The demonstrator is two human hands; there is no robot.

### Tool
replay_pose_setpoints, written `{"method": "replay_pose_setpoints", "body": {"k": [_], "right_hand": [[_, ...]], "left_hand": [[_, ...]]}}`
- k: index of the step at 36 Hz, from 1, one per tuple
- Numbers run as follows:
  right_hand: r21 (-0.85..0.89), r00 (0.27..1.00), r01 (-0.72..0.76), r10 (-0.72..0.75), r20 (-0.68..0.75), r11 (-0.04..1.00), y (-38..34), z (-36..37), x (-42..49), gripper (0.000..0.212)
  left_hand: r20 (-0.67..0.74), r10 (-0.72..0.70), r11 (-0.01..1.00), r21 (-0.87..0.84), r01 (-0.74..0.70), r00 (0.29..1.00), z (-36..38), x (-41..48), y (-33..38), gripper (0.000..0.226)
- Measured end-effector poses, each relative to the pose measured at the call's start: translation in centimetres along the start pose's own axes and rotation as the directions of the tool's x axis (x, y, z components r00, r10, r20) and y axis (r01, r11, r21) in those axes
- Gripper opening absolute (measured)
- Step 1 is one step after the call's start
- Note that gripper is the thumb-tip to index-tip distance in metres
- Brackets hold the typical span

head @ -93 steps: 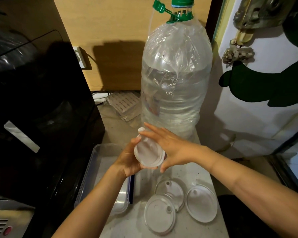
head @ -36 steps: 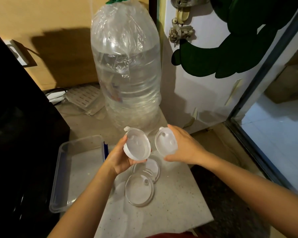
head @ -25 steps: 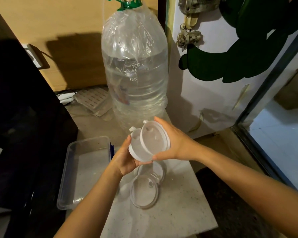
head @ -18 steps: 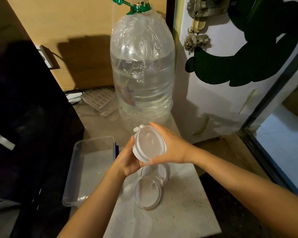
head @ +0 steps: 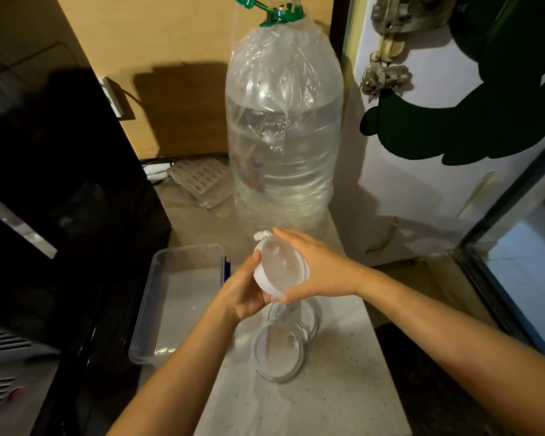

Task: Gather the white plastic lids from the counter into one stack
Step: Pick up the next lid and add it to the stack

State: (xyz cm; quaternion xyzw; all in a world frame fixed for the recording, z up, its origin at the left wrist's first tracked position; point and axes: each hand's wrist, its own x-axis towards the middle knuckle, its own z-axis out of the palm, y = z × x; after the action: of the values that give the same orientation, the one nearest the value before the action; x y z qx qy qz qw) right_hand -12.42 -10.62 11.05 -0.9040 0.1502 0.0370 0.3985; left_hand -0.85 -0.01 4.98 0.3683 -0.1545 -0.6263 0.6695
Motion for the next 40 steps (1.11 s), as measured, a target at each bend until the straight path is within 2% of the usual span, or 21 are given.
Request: {"method": "replay_pose_setpoints", "body": {"k": [12, 18, 27, 34, 40], "right_hand": [[-0.084, 0.997, 0.038, -0.032, 0.075, 0.996, -0.1, 0.5, 0.5, 0.112], [-0.074, 0.992, 0.059, -0.051, 0.111, 0.996, -0.2, 0.7, 0.4, 0.112], [-0.085, 0.984, 0.078, -0.063, 0.164, 0.993, -0.3, 0.7, 0.9, 0.112], [-0.013, 0.993, 0.044, -0.042, 0.112, 0.999, 1.2, 0.2, 1.1, 0.118], [-0.191, 0.975, 0.004, 0.039, 0.217, 0.982, 4.1, 2.3, 0.3, 0.118]], "left_hand": [[-0.027, 0.01, 1.0, 0.002, -0.01, 1.0, -0.6, -0.3, 0.0, 0.089], [-0.038, 0.008, 0.999, 0.039, -0.007, 0.999, -0.7, -0.5, 0.2, 0.096], [-0.027, 0.027, 0.997, 0.078, -0.024, 0.999, -0.9, -0.8, 0.3, 0.094], [-0.068, 0.052, 0.995, 0.083, -0.046, 0.996, -2.1, -1.6, 0.5, 0.091], [-0.112, 0.073, 0.997, 0.009, -0.073, 0.991, -3.2, -2.8, 0.3, 0.094]]}}
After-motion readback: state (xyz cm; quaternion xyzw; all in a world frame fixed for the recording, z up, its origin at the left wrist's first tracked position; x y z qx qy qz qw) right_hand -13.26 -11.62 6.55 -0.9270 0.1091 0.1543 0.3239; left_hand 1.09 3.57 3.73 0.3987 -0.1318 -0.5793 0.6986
